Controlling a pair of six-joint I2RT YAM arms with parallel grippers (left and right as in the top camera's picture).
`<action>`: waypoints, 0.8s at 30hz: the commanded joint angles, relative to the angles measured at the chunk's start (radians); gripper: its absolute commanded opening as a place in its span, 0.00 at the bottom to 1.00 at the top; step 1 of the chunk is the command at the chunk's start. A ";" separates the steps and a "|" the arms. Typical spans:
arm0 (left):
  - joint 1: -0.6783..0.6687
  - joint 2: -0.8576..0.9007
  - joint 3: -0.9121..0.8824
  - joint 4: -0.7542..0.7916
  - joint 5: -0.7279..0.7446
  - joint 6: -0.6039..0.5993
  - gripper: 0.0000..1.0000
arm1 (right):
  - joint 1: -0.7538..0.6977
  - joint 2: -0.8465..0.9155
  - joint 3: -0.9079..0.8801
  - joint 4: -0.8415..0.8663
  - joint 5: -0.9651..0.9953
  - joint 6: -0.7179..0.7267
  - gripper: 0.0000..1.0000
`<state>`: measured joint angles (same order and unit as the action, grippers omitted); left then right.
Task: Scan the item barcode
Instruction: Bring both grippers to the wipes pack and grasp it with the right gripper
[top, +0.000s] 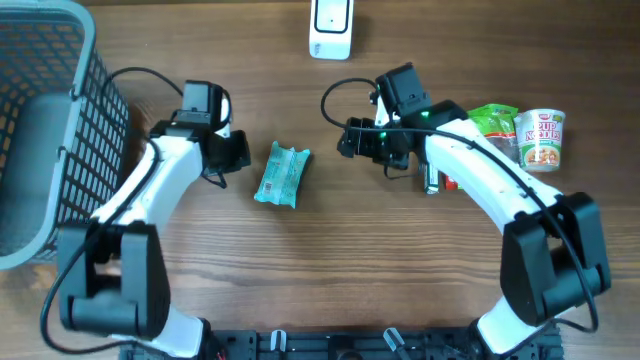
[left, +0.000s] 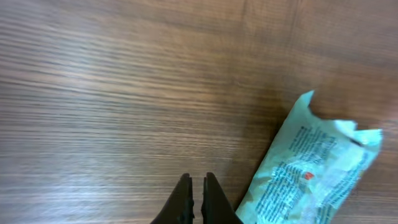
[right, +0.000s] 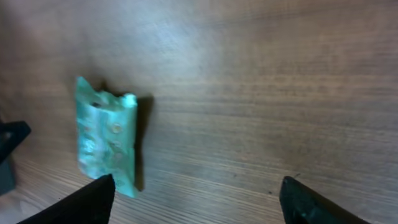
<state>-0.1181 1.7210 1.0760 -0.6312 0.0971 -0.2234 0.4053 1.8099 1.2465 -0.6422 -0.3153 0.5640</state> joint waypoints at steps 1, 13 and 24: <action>-0.044 0.075 0.010 0.016 0.026 0.007 0.04 | 0.003 0.032 -0.017 0.008 -0.013 0.011 0.79; -0.177 0.163 0.010 0.134 0.025 -0.024 0.04 | 0.011 0.032 -0.074 0.063 -0.070 0.011 0.83; -0.138 0.125 0.026 0.080 -0.008 -0.065 0.04 | 0.093 0.032 -0.084 0.165 -0.090 0.055 0.82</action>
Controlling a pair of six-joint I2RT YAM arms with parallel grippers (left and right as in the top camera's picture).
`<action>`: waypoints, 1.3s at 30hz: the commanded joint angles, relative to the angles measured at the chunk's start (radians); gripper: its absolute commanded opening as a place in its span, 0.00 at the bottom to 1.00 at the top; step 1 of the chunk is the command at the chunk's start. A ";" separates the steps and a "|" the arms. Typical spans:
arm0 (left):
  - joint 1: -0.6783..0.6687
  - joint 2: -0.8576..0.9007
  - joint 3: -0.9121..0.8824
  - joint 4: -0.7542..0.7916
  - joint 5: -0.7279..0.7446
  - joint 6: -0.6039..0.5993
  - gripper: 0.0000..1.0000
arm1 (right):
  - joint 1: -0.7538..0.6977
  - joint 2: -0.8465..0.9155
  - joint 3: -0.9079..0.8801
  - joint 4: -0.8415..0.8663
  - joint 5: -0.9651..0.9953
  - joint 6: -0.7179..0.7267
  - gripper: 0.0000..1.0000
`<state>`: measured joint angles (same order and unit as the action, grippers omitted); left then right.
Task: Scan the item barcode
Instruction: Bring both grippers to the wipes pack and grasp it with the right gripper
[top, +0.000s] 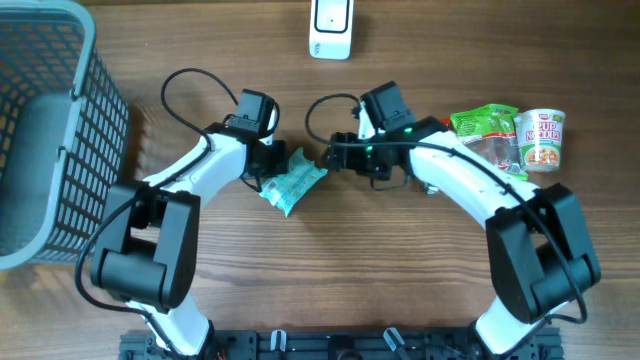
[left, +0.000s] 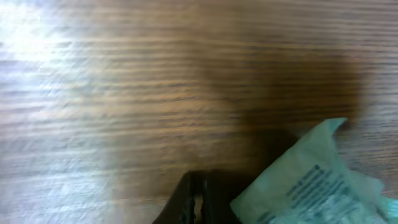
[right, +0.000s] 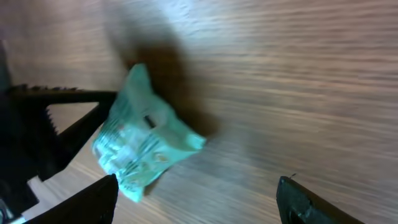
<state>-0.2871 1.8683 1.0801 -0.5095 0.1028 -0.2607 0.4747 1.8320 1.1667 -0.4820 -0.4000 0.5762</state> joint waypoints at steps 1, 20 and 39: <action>0.039 -0.036 0.022 -0.054 -0.014 -0.028 0.04 | 0.027 0.010 -0.004 0.001 0.002 0.063 0.82; 0.028 -0.048 -0.023 -0.127 0.217 -0.039 0.08 | 0.080 0.016 -0.066 0.080 0.048 0.211 0.85; 0.166 -0.101 0.050 -0.143 0.071 -0.073 0.47 | 0.094 0.130 -0.066 0.222 0.058 0.320 0.79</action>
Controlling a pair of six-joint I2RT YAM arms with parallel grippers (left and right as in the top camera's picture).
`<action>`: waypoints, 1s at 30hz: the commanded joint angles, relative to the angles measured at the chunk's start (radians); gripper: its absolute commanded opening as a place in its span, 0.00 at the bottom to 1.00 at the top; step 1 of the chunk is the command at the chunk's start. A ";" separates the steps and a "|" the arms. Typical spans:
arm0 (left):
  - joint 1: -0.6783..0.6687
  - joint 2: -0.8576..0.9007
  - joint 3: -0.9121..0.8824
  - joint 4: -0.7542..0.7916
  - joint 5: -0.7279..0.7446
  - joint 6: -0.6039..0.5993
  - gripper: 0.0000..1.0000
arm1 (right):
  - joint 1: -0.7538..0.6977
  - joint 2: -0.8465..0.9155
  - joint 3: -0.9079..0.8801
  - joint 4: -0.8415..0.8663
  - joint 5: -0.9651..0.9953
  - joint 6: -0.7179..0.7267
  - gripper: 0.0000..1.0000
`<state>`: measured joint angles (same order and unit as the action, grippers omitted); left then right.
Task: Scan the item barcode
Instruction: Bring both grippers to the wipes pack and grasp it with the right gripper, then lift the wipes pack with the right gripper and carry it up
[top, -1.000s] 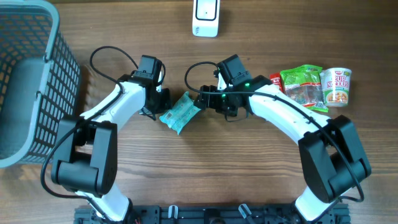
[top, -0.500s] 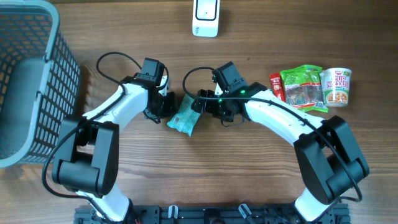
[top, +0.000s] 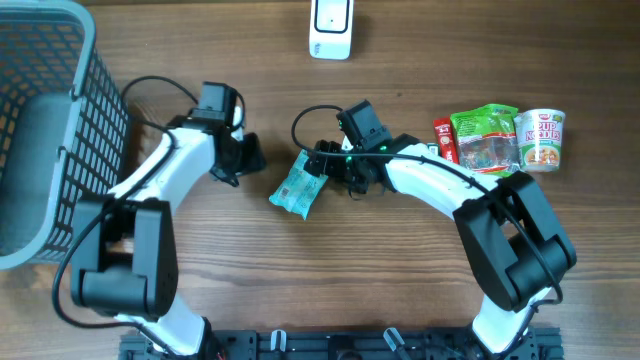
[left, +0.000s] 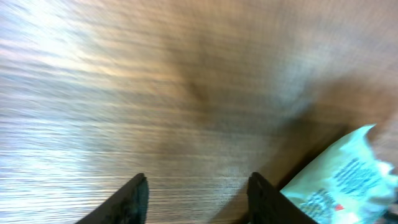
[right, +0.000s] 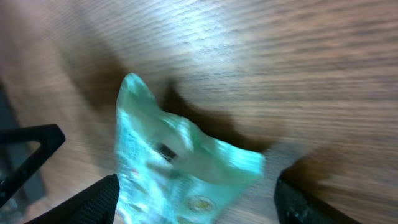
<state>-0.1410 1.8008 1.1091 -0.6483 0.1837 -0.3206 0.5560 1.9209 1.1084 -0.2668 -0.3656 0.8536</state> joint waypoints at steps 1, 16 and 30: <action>0.022 -0.032 0.021 -0.008 -0.010 -0.013 0.47 | 0.015 0.047 -0.007 0.006 0.049 0.047 0.77; 0.021 -0.032 0.021 -0.013 -0.010 -0.013 0.52 | 0.075 0.093 -0.007 0.021 0.195 0.092 0.43; 0.033 -0.035 0.021 0.015 -0.021 -0.013 0.85 | -0.026 -0.095 -0.006 -0.048 0.115 -0.204 0.04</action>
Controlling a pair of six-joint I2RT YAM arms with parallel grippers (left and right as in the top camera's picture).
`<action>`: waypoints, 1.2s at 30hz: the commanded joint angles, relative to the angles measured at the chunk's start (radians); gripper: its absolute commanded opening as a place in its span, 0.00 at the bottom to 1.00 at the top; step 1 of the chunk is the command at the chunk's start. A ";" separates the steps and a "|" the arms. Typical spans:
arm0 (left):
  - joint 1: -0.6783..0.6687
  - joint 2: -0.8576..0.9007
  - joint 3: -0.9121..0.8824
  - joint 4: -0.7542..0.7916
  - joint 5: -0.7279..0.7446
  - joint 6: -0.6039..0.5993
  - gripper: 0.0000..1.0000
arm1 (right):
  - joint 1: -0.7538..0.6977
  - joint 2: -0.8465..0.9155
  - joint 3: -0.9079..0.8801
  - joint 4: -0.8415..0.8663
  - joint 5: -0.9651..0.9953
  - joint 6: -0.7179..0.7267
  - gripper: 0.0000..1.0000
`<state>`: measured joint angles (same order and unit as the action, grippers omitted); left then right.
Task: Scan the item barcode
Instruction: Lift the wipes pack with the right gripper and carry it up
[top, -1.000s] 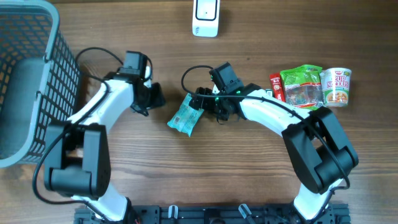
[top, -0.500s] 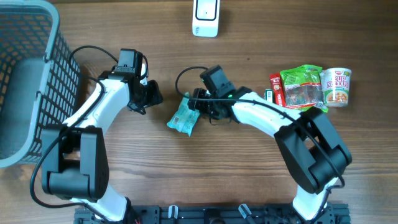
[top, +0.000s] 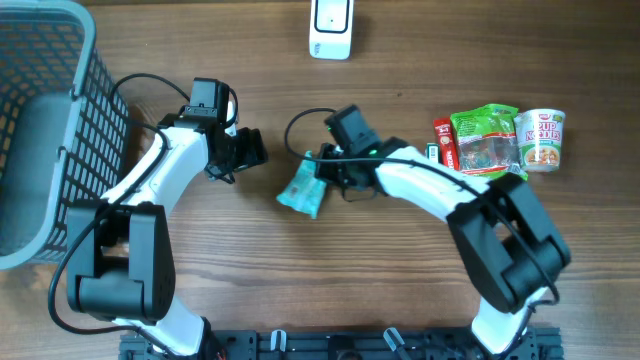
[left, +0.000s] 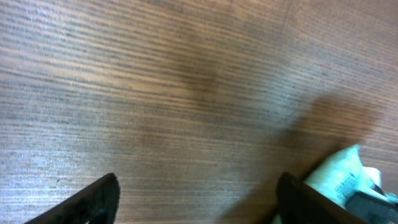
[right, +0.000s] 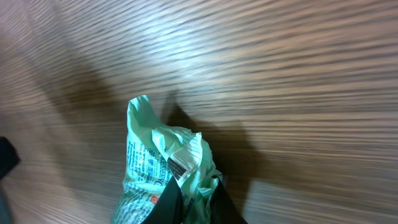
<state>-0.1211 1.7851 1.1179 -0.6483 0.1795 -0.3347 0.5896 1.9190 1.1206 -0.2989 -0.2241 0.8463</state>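
Observation:
A light green snack packet (top: 300, 190) lies crumpled at mid-table. My right gripper (right: 194, 202) is shut on its near end, and the packet (right: 158, 165) bunches up between the fingers, printed side showing. The white barcode scanner (top: 330, 28) stands at the table's far edge. To the left of the packet, my left gripper (top: 248, 152) stands open over bare wood, fingertips (left: 99, 196) wide apart. A corner of the packet (left: 339, 174) shows at the lower right of the left wrist view.
A grey wire basket (top: 45, 130) fills the left end of the table. At the right sit a green snack bag (top: 485, 135), a small red packet (top: 445, 140) and a cup of noodles (top: 540, 138).
My right gripper has shut on the packet's end, which was lying between its open fingers. The left gripper has opened wider and stayed to the left of the packet.
The packet first lay flat between both arms, left gripper shut, right open. Then the left gripper was at the packet's edge and the packet stood turned. Later the left gripper was back and open, the right one around the packet, and now shut on it.

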 joint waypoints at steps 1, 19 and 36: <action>0.018 -0.020 0.012 0.020 -0.016 0.002 0.87 | -0.069 -0.113 -0.018 -0.016 -0.054 -0.243 0.04; 0.119 -0.020 0.012 0.025 -0.074 0.005 1.00 | -0.129 -0.205 0.019 -0.232 -0.185 -0.486 0.04; 0.119 -0.063 0.013 0.048 -0.300 -0.013 1.00 | -0.216 -0.367 0.441 -0.812 -0.352 -0.646 0.04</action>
<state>-0.0063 1.7462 1.1179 -0.5842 0.0139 -0.3389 0.3889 1.6154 1.4902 -1.0687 -0.4816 0.2501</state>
